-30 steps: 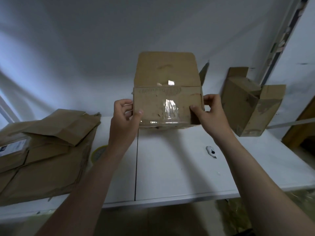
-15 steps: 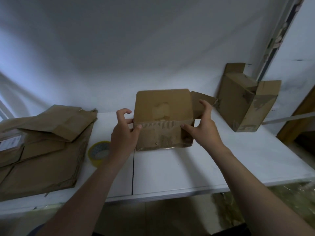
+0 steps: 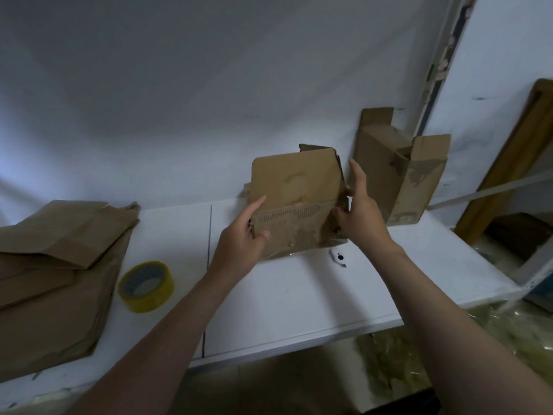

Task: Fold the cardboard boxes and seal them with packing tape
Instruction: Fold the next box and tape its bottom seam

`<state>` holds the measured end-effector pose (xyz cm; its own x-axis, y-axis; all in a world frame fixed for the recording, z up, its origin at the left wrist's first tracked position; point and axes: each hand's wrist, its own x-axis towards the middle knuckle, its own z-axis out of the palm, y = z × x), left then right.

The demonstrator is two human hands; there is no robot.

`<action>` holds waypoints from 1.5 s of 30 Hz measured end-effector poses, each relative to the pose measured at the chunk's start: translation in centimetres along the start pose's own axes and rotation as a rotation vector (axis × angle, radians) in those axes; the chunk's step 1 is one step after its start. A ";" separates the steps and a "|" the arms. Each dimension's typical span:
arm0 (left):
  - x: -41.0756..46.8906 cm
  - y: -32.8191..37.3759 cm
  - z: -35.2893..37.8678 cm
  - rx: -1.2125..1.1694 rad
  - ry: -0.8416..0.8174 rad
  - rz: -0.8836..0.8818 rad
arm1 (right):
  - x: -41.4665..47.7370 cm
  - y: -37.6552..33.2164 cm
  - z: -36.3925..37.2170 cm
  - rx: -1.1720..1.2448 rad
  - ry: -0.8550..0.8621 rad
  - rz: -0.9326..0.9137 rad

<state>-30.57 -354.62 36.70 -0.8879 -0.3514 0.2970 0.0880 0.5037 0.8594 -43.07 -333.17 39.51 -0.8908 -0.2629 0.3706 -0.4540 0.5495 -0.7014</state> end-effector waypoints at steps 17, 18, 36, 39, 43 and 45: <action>9.5 -0.6 14.6 -0.076 -0.339 -0.012 | 3.3 13.8 -3.9 0.287 0.069 0.173; 9.6 -0.8 15.1 -0.070 -0.348 -0.014 | 3.3 14.4 -3.6 0.290 0.072 0.204; 7.3 -1.1 9.5 0.256 -0.290 0.045 | 2.9 10.0 0.0 -0.293 -0.277 0.275; 6.4 -1.8 4.3 0.375 -0.262 0.024 | 2.5 6.0 1.8 -0.326 -0.328 0.232; 4.6 -3.0 -4.0 0.518 -0.224 -0.019 | 2.1 -0.2 5.1 -0.350 -0.397 0.162; 3.5 -3.5 -8.2 0.559 -0.199 -0.051 | 1.9 -3.6 7.1 -0.353 -0.416 0.107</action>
<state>-30.32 -364.10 38.11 -0.9571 -0.2584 0.1309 -0.1600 0.8483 0.5048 -43.29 -341.33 38.42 -0.8966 -0.4427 -0.0137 -0.3900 0.8038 -0.4492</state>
